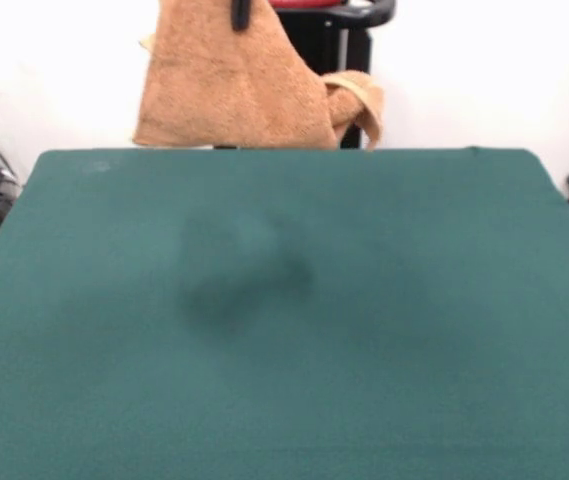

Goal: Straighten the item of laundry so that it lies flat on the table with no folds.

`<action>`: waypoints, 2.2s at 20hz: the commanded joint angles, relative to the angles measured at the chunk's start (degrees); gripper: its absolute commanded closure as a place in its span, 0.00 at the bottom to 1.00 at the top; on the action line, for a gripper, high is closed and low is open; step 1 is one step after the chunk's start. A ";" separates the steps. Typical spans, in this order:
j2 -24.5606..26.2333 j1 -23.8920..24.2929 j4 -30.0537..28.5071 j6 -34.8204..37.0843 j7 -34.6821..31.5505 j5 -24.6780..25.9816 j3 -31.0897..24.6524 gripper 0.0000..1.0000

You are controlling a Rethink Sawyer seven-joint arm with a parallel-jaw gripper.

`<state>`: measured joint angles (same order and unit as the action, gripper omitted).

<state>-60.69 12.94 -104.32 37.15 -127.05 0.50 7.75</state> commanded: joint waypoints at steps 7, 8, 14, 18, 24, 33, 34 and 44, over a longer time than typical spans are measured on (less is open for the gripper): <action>1.47 -0.20 4.19 3.44 -2.84 2.36 -2.23 1.00; 1.50 -0.24 4.10 3.36 -2.59 2.58 -2.21 1.00; -1.40 1.15 5.18 7.94 0.57 2.82 -2.46 0.00; -5.25 5.57 2.46 8.14 6.82 -1.32 -5.54 0.00; -6.47 6.16 -2.11 5.18 2.26 -1.26 -3.91 0.00; 4.20 8.68 -10.91 -20.87 -2.63 0.44 -9.98 0.00; 5.47 8.19 -10.74 -23.92 -3.46 1.99 -9.50 0.00; 16.65 6.04 -7.83 -35.33 -6.04 5.72 -7.34 0.00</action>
<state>-54.75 21.23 -105.71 6.73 -127.05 3.10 5.52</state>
